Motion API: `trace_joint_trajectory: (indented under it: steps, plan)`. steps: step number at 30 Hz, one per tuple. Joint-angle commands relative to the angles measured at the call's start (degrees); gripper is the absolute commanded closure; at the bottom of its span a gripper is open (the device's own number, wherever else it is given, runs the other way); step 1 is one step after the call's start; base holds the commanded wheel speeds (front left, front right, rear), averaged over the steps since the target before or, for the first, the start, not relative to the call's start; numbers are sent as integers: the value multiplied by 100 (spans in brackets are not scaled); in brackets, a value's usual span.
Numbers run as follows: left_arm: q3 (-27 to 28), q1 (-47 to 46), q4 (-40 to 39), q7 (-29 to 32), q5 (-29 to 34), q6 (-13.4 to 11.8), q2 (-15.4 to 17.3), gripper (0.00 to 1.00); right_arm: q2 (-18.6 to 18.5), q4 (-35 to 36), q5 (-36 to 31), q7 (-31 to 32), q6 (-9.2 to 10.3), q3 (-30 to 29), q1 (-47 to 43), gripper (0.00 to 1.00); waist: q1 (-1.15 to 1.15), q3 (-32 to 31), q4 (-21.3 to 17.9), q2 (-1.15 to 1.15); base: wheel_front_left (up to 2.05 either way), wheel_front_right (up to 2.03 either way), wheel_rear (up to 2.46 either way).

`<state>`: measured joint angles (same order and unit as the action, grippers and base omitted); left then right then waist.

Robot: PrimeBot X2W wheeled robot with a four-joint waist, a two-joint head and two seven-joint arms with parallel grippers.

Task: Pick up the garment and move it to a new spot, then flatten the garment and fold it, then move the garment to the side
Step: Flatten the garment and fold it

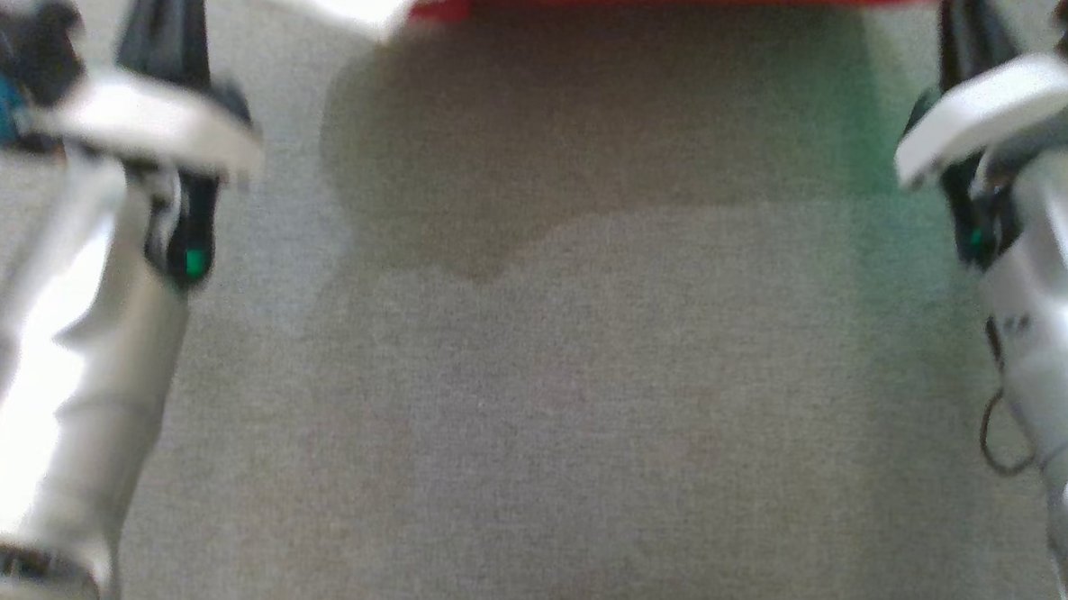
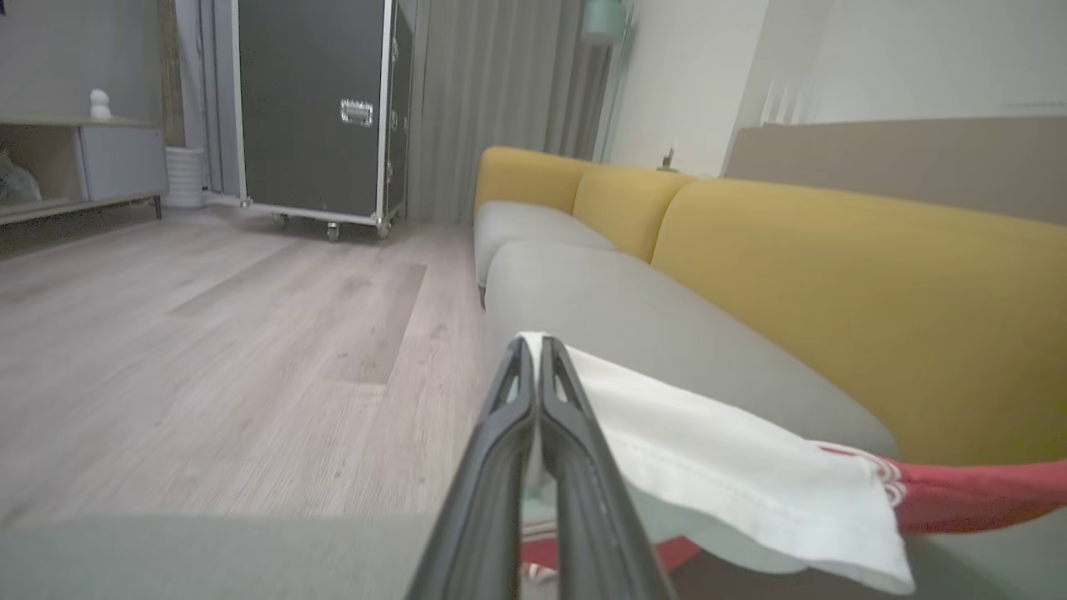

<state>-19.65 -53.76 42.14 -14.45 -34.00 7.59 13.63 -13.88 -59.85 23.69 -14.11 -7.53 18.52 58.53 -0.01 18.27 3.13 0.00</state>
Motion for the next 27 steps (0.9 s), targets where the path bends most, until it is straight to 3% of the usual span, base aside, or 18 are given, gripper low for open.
trace_joint_trajectory:
  steps: [1,6,14,27]
  plan:
    - [55,56,-222,-49,-90,-11,415,100,-68,124,79,61,4,197,-81,100,1,-263,-42,0,0,0,0]
    - [-301,1196,-377,40,-538,-11,709,100,-331,160,513,555,4,908,-791,100,1,-829,-76,0,0,0,0]
    - [-1283,2920,-1491,1245,-1275,-10,1272,100,-1105,947,1585,1547,4,2224,-1866,100,1,-1632,-102,0,0,0,0]
    - [-1251,4126,-2941,2186,-2260,-84,2179,100,-1799,1939,2642,2366,4,3372,-2260,100,1,-1979,-268,0,0,0,0]
